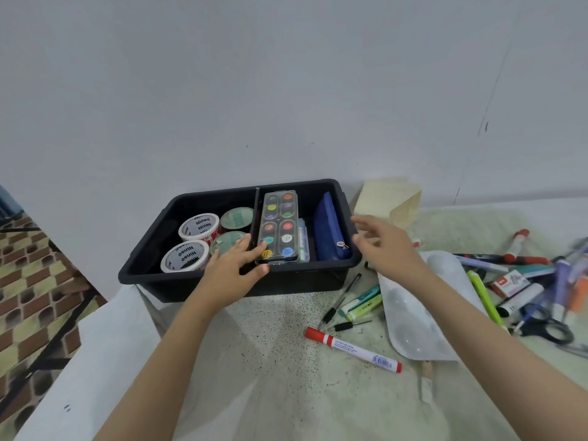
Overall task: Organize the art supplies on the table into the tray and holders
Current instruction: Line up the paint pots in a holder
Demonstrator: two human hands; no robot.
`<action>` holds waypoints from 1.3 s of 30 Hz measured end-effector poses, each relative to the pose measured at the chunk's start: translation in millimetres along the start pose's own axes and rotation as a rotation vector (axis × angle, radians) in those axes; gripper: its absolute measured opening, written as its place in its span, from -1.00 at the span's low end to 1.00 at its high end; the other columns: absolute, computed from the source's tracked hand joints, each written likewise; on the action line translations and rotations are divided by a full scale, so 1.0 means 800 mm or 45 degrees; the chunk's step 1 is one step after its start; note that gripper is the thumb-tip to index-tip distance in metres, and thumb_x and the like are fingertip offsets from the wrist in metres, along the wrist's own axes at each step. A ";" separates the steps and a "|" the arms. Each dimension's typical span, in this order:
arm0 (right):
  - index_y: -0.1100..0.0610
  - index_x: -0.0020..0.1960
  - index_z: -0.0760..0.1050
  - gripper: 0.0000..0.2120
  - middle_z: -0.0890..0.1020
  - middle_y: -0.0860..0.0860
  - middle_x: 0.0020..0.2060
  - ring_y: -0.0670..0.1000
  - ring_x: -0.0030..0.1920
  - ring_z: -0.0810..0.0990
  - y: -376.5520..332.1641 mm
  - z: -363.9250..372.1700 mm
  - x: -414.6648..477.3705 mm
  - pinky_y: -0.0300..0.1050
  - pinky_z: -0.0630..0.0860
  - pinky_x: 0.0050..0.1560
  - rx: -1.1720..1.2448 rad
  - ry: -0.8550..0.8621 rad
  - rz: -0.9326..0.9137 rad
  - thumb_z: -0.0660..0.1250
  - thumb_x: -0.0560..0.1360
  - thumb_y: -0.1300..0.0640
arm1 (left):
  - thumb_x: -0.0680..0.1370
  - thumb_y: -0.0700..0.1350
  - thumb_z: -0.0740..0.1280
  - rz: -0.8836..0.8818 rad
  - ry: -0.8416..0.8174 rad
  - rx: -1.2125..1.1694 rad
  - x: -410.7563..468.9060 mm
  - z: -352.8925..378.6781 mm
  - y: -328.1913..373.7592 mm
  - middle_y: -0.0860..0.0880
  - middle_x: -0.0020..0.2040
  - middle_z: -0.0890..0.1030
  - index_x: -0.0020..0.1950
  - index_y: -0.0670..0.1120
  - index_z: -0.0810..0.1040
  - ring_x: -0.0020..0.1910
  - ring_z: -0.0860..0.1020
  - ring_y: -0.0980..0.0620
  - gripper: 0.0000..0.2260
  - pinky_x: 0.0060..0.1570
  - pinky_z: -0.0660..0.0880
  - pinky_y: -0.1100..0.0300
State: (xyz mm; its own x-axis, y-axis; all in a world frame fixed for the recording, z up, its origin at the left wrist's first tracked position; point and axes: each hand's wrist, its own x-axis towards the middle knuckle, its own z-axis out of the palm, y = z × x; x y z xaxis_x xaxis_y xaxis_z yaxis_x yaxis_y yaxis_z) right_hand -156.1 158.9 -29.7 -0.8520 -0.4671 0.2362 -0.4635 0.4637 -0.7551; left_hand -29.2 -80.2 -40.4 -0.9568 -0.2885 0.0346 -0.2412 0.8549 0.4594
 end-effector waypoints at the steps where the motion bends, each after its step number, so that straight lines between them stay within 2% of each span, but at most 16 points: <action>1: 0.08 0.37 0.39 -0.62 0.51 0.04 0.27 0.01 0.23 0.47 0.013 -0.013 -0.008 -0.16 0.36 0.19 -0.108 0.051 0.032 0.23 0.56 0.15 | 0.59 0.07 0.20 -0.003 -0.002 -0.011 0.000 0.000 0.000 0.07 0.54 0.04 0.45 0.19 0.20 0.52 -0.01 0.07 -0.56 0.46 -0.19 -0.04; 3: 0.08 0.39 0.35 -0.59 0.50 0.11 0.26 0.13 0.26 0.44 0.043 -0.037 -0.022 -0.07 0.36 0.20 -0.441 0.072 0.156 0.23 0.55 0.10 | 0.59 0.06 0.21 -0.009 -0.009 -0.028 0.000 -0.001 -0.001 0.06 0.54 0.04 0.45 0.17 0.22 0.52 -0.01 0.06 -0.56 0.47 -0.17 -0.07; 6: 0.04 0.43 0.24 -0.48 0.46 0.18 0.25 0.22 0.25 0.40 0.083 -0.062 -0.045 0.04 0.41 0.18 -0.914 -0.110 0.490 0.23 0.51 -0.06 | 0.58 0.05 0.23 -0.006 -0.022 -0.038 0.001 -0.001 -0.003 0.05 0.54 0.05 0.45 0.15 0.23 0.52 0.01 0.05 -0.56 0.48 -0.08 -0.12; 9: 0.03 0.43 0.18 -0.40 0.48 0.16 0.23 0.19 0.21 0.46 0.102 -0.071 -0.064 -0.01 0.47 0.05 -0.932 -0.234 0.661 0.26 0.48 -0.13 | 0.58 0.02 0.23 -0.014 -0.018 -0.038 0.002 -0.001 -0.003 0.04 0.54 0.06 0.45 0.14 0.24 0.52 0.02 0.02 -0.56 0.48 -0.02 -0.13; 13: 0.04 0.49 0.09 -0.32 0.53 0.11 0.19 0.14 0.14 0.52 0.104 -0.073 -0.075 -0.09 0.45 -0.07 -0.800 -0.274 0.709 0.32 0.48 -0.03 | 0.57 0.04 0.24 -0.029 0.016 -0.024 0.004 0.002 -0.004 0.05 0.54 0.08 0.44 0.15 0.25 0.52 0.02 0.00 -0.56 0.47 -0.01 -0.13; 17: 0.04 0.46 0.22 -0.41 0.49 0.11 0.27 0.13 0.21 0.48 0.094 -0.079 -0.082 -0.08 0.42 0.02 -0.664 -0.074 0.653 0.34 0.48 0.11 | 0.56 0.10 0.23 -0.071 0.014 0.000 0.006 0.005 -0.010 0.09 0.54 0.07 0.43 0.22 0.24 0.52 0.00 -0.10 -0.56 0.46 0.01 -0.18; 21: 0.09 0.31 0.46 -0.58 0.50 0.10 0.28 0.10 0.23 0.47 0.067 -0.096 -0.069 -0.21 0.28 -0.02 -0.344 0.122 0.467 0.36 0.47 0.25 | 0.56 0.13 0.22 -0.106 0.003 0.011 0.008 0.007 -0.011 0.11 0.53 0.07 0.43 0.24 0.23 0.52 -0.01 -0.15 -0.56 0.45 0.02 -0.22; 22: 0.08 0.27 0.50 -0.62 0.53 0.10 0.25 0.09 0.19 0.49 0.056 -0.102 -0.064 -0.23 0.27 -0.01 -0.276 0.181 0.422 0.35 0.47 0.26 | 0.55 0.14 0.22 -0.117 0.001 0.010 0.009 0.007 -0.012 0.12 0.53 0.07 0.43 0.25 0.23 0.52 -0.01 -0.17 -0.55 0.44 0.02 -0.23; 24: 0.06 0.22 0.56 -0.68 0.59 0.08 0.14 0.01 -0.02 0.55 0.030 -0.112 -0.054 -0.27 0.29 -0.06 -0.191 0.345 0.317 0.31 0.50 0.27 | 0.55 0.15 0.22 -0.134 -0.010 0.002 0.009 0.007 -0.012 0.14 0.53 0.06 0.43 0.26 0.22 0.51 -0.01 -0.19 -0.55 0.43 0.04 -0.25; 26: 0.06 0.21 0.57 -0.68 0.59 0.04 0.00 -0.06 -0.26 0.49 0.000 -0.120 -0.044 -0.34 0.33 -0.26 -0.133 0.518 0.201 0.26 0.51 0.27 | 0.55 0.15 0.22 -0.137 -0.019 -0.005 0.009 0.006 -0.012 0.14 0.53 0.06 0.43 0.26 0.22 0.51 -0.01 -0.20 -0.55 0.42 0.04 -0.26; 28: 0.08 0.24 0.55 -0.65 0.57 0.02 -0.05 -0.06 -0.34 0.46 -0.028 -0.123 -0.032 -0.46 0.33 -0.42 -0.008 0.632 0.112 0.23 0.51 0.29 | 0.56 0.14 0.22 -0.143 -0.019 0.003 0.009 0.005 -0.010 0.14 0.53 0.05 0.44 0.25 0.21 0.51 -0.02 -0.21 -0.55 0.43 0.01 -0.26; 29: 0.09 0.26 0.53 -0.63 0.59 0.02 -0.01 -0.08 -0.33 0.48 -0.039 -0.121 -0.023 -0.46 0.35 -0.37 0.054 0.651 0.086 0.23 0.50 0.30 | 0.56 0.13 0.21 -0.147 -0.016 0.008 0.008 0.005 -0.009 0.14 0.53 0.05 0.44 0.24 0.21 0.51 -0.03 -0.21 -0.55 0.43 0.00 -0.25; 33: 0.15 0.34 0.45 -0.54 0.56 0.02 0.22 -0.06 -0.01 0.56 -0.068 -0.091 0.013 -0.20 0.44 0.16 0.222 0.522 0.096 0.24 0.44 0.33 | 0.56 0.13 0.22 -0.147 -0.001 -0.015 0.005 0.004 -0.005 0.15 0.53 0.06 0.44 0.23 0.23 0.51 -0.04 -0.21 -0.55 0.44 -0.04 -0.22; 35: 0.18 0.36 0.42 -0.52 0.52 0.04 0.28 0.00 0.15 0.55 -0.076 -0.068 0.026 -0.18 0.39 0.27 0.175 0.421 0.093 0.24 0.44 0.34 | 0.56 0.12 0.23 -0.143 0.010 -0.036 0.004 0.003 -0.004 0.14 0.53 0.06 0.44 0.21 0.24 0.51 -0.05 -0.20 -0.55 0.44 -0.06 -0.19; 37: 0.19 0.40 0.37 -0.49 0.46 0.05 0.34 0.06 0.19 0.54 -0.077 -0.045 0.037 -0.33 0.36 0.18 0.060 0.319 0.067 0.22 0.45 0.35 | 0.56 0.11 0.23 -0.124 0.018 -0.047 0.003 0.002 -0.002 0.13 0.53 0.07 0.44 0.20 0.25 0.52 -0.04 -0.16 -0.56 0.45 -0.07 -0.16; 39: 0.20 0.44 0.31 -0.47 0.40 0.08 0.39 0.01 -0.05 0.60 -0.076 -0.024 0.046 -0.43 0.43 -0.10 -0.015 0.214 0.035 0.19 0.47 0.36 | 0.57 0.10 0.23 -0.102 0.027 -0.045 0.001 0.001 0.000 0.11 0.54 0.08 0.44 0.19 0.25 0.52 -0.02 -0.10 -0.56 0.46 -0.08 -0.12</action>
State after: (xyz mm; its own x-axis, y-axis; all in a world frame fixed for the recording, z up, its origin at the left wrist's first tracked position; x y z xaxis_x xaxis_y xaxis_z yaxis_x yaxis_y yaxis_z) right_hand -164.1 128.1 36.6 -0.8927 -0.3223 0.3151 -0.4414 0.4841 -0.7555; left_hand -30.3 -80.1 -40.9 -0.9310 -0.3647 0.0149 -0.3105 0.8129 0.4928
